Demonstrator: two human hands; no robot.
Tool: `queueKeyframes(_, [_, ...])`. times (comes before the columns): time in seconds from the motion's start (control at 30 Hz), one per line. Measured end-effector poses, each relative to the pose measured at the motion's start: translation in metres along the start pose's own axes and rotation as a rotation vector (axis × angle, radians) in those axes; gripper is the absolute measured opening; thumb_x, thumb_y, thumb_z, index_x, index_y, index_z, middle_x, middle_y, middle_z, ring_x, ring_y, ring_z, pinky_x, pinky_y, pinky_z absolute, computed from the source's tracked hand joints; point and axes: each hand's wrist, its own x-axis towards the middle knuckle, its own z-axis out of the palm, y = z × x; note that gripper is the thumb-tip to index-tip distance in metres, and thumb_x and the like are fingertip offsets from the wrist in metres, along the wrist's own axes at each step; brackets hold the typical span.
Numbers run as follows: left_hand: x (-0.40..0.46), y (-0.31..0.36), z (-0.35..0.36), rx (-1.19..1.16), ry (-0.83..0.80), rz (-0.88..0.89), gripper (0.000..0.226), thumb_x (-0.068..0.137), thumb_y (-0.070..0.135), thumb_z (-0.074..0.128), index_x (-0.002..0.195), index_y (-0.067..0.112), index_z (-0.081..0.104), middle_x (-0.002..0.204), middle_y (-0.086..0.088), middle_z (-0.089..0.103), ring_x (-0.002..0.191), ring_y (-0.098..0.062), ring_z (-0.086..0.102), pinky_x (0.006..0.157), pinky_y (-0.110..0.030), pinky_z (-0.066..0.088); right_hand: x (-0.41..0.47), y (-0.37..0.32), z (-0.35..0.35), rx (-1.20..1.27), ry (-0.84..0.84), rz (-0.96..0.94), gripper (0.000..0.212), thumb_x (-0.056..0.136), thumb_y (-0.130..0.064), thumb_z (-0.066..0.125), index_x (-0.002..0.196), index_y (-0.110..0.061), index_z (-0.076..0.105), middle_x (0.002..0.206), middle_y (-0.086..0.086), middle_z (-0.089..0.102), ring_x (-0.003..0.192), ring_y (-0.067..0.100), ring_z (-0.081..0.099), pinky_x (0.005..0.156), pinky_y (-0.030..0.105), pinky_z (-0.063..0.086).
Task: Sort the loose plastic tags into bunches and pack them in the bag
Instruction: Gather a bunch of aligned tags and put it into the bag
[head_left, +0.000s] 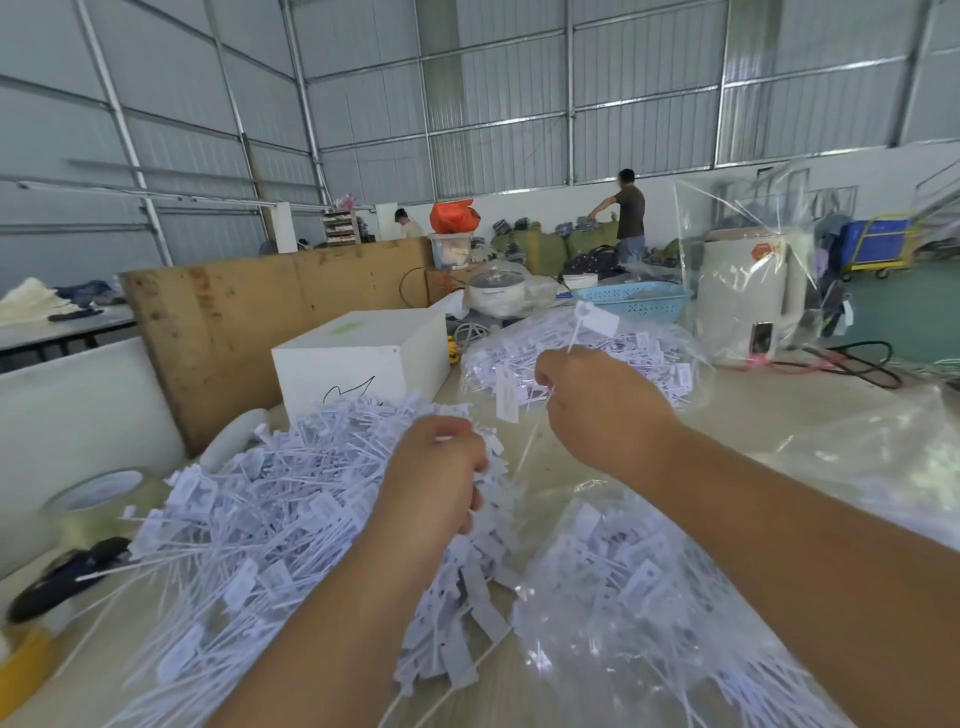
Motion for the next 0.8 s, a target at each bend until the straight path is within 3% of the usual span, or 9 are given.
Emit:
queueKeyframes(0.07, [-0.006, -0.005, -0.013, 0.072, 0.169, 0.243, 0.019, 0.087, 0.013, 0.057, 0.102, 0.024, 0.055, 0.078, 0.0, 0.057, 0.049, -0.011, 0.052, 0.048, -0.026, 0.039, -0.006, -0.005, -0.01, 0.005, 0.002, -0.001, 0.028, 0.092, -0.002, 0.037, 0.11, -0.014, 0.054, 0.093, 0.004, 0.051, 0.083, 0.029, 0.057, 0.07, 0.037, 0.05])
queueKeyframes(0.13, [-0.008, -0.015, -0.019, 0.242, 0.232, 0.461, 0.022, 0.086, 0.02, 0.06, 0.103, 0.029, 0.049, 0.084, 0.008, 0.052, 0.058, -0.008, 0.053, 0.053, -0.028, 0.038, -0.015, -0.008, -0.014, 0.014, -0.048, 0.016, 0.028, 0.091, -0.003, 0.036, 0.108, -0.015, 0.055, 0.088, 0.003, 0.05, 0.077, 0.027, 0.056, 0.066, 0.034, 0.048])
queueKeyframes(0.2, [-0.007, -0.023, -0.017, 0.522, 0.158, 0.547, 0.022, 0.086, 0.022, 0.059, 0.102, 0.03, 0.046, 0.091, 0.008, 0.045, 0.079, -0.011, 0.054, 0.062, -0.028, 0.039, -0.029, -0.006, -0.014, 0.064, -0.125, 0.058, 0.029, 0.091, -0.006, 0.038, 0.107, -0.02, 0.058, 0.088, 0.0, 0.048, 0.071, 0.019, 0.053, 0.06, 0.027, 0.041])
queueKeyframes(0.3, [-0.003, -0.038, -0.008, 1.043, -0.07, 0.515, 0.019, 0.087, 0.02, 0.055, 0.105, 0.023, 0.052, 0.101, 0.002, 0.036, 0.109, -0.023, 0.045, 0.082, -0.033, 0.044, -0.057, 0.003, -0.01, 0.122, -0.303, 0.117, 0.017, 0.091, -0.01, 0.047, 0.097, -0.023, 0.057, 0.094, -0.003, 0.052, 0.068, 0.011, 0.053, 0.054, 0.024, 0.037])
queueKeyframes(0.43, [-0.007, -0.048, -0.004, 0.912, -0.216, 0.478, 0.011, 0.085, 0.016, 0.056, 0.083, 0.023, 0.063, 0.098, -0.008, 0.059, 0.09, -0.024, 0.059, 0.07, -0.03, 0.046, -0.091, 0.01, -0.009, 0.199, -0.603, 0.189, 0.019, 0.091, -0.012, 0.05, 0.106, -0.016, 0.06, 0.088, -0.001, 0.055, 0.061, 0.011, 0.049, 0.05, 0.021, 0.037])
queueKeyframes(0.5, [-0.004, -0.054, -0.008, 0.974, -0.154, 0.539, 0.016, 0.088, 0.024, 0.056, 0.1, 0.025, 0.067, 0.095, 0.003, 0.053, 0.093, -0.018, 0.056, 0.076, -0.031, 0.048, -0.102, 0.012, -0.007, 0.253, -0.667, 0.204, 0.024, 0.093, -0.016, 0.048, 0.112, -0.009, 0.061, 0.091, 0.007, 0.06, 0.066, 0.016, 0.05, 0.056, 0.025, 0.043])
queueKeyframes(0.57, [-0.001, -0.063, -0.013, 1.153, -0.105, 0.574, 0.025, 0.09, 0.03, 0.053, 0.113, 0.027, 0.062, 0.1, 0.006, 0.048, 0.102, -0.018, 0.05, 0.079, -0.03, 0.044, -0.107, 0.01, -0.002, 0.258, -0.677, 0.197, 0.025, 0.096, -0.021, 0.046, 0.108, -0.008, 0.062, 0.101, 0.011, 0.063, 0.078, 0.018, 0.053, 0.073, 0.033, 0.05])
queueKeyframes(0.67, [0.0, -0.069, -0.015, 1.291, -0.112, 0.561, 0.031, 0.092, 0.034, 0.051, 0.121, 0.027, 0.056, 0.113, 0.003, 0.05, 0.11, -0.02, 0.047, 0.082, -0.031, 0.041, -0.111, 0.007, 0.006, 0.376, -0.606, 0.284, 0.021, 0.091, -0.033, 0.055, 0.081, -0.016, 0.051, 0.077, -0.001, 0.051, 0.058, 0.011, 0.044, 0.055, 0.028, 0.035])
queueKeyframes(0.8, [-0.004, -0.06, -0.015, 1.219, -0.14, 0.599, 0.025, 0.09, 0.036, 0.055, 0.113, 0.027, 0.056, 0.103, 0.006, 0.053, 0.104, -0.019, 0.053, 0.075, -0.03, 0.042, -0.111, 0.009, 0.009, 0.4, -0.525, 0.282, 0.026, 0.088, -0.034, 0.058, 0.073, -0.022, 0.041, 0.072, -0.005, 0.041, 0.061, 0.013, 0.039, 0.057, 0.03, 0.029])
